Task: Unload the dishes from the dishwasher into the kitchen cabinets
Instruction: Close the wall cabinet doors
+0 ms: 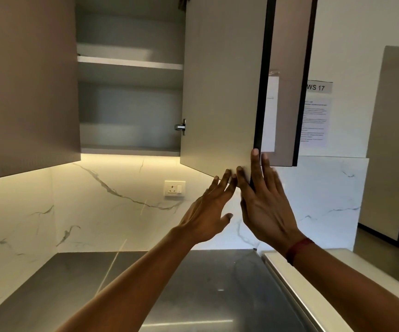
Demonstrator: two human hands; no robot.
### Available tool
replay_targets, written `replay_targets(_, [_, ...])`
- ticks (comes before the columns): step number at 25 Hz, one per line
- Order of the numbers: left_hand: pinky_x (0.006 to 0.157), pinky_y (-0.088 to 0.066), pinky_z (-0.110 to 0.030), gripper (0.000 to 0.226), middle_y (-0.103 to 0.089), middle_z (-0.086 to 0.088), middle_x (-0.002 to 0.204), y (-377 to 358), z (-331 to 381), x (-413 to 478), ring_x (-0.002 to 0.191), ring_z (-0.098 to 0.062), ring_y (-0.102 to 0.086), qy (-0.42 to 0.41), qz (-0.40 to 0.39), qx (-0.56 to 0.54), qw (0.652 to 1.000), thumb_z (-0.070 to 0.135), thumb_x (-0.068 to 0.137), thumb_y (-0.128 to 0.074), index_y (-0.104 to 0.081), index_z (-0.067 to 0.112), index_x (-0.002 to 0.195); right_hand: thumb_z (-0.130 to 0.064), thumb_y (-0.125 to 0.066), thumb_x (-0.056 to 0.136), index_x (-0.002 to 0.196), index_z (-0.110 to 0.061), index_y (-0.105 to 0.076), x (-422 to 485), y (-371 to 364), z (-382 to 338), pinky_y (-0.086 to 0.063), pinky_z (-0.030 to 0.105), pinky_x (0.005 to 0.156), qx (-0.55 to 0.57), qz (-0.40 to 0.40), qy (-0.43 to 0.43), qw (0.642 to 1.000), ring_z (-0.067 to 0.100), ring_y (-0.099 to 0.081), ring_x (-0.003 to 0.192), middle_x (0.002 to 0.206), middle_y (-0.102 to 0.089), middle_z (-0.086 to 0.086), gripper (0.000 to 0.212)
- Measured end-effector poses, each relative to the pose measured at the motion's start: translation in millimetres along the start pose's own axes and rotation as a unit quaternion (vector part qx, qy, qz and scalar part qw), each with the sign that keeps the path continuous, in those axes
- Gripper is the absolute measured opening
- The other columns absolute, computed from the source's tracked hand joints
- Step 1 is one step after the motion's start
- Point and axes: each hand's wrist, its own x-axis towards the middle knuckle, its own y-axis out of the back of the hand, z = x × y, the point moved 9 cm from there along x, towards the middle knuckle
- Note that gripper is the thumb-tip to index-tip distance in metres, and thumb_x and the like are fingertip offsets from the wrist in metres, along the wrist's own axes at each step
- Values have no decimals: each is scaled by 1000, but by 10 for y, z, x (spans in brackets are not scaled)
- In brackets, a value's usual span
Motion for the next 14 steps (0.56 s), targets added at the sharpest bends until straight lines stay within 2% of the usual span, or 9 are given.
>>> replay_targets(1, [114, -30, -36, 90, 24, 11, 156, -66, 0, 27, 146, -16, 12, -1, -23, 18, 1000, 34, 94, -58, 16, 35, 146, -16, -42, 92, 153, -9, -19, -19, -25, 37, -24, 57, 114, -39, -12, 8, 999, 37, -1, 148, 161, -1, 16, 65])
replay_targets(3, [118, -17, -40, 90, 32, 10, 152, -189, 14, 89, 142, -15, 22, -1, -58, 51, 997, 38, 95, -55, 21, 40, 142, -23, -35, 92, 153, -10, -14, -71, -121, 134, -15, 60, 115, -90, -42, 27, 995, 34, 0, 149, 162, -2, 13, 65])
replay_targets(7, [119, -6, -42, 89, 38, 10, 149, -326, 9, 185, 138, -15, 27, -5, -77, 61, 995, 39, 95, -54, 17, 35, 148, -24, -38, 89, 151, -4, -16, -160, -318, 425, -11, 58, 117, -129, -90, 11, 988, 34, 1, 149, 161, -2, 16, 69])
replay_targets(11, [118, -5, -42, 91, 38, 10, 148, -385, -17, 223, 139, -16, 26, -2, -82, 51, 995, 36, 94, -56, 17, 34, 148, -20, -50, 87, 151, -1, -18, -199, -450, 696, -15, 57, 117, -134, -131, -4, 982, 37, 2, 148, 160, -2, 20, 74])
replay_targets(14, [118, -4, -43, 92, 38, 9, 148, -447, -21, 253, 140, -18, 26, 0, -95, 43, 995, 36, 94, -57, 17, 32, 149, -19, -51, 86, 151, 0, -16, -248, -562, 846, -19, 56, 117, -139, -168, -7, 976, 38, 2, 148, 160, -1, 21, 76])
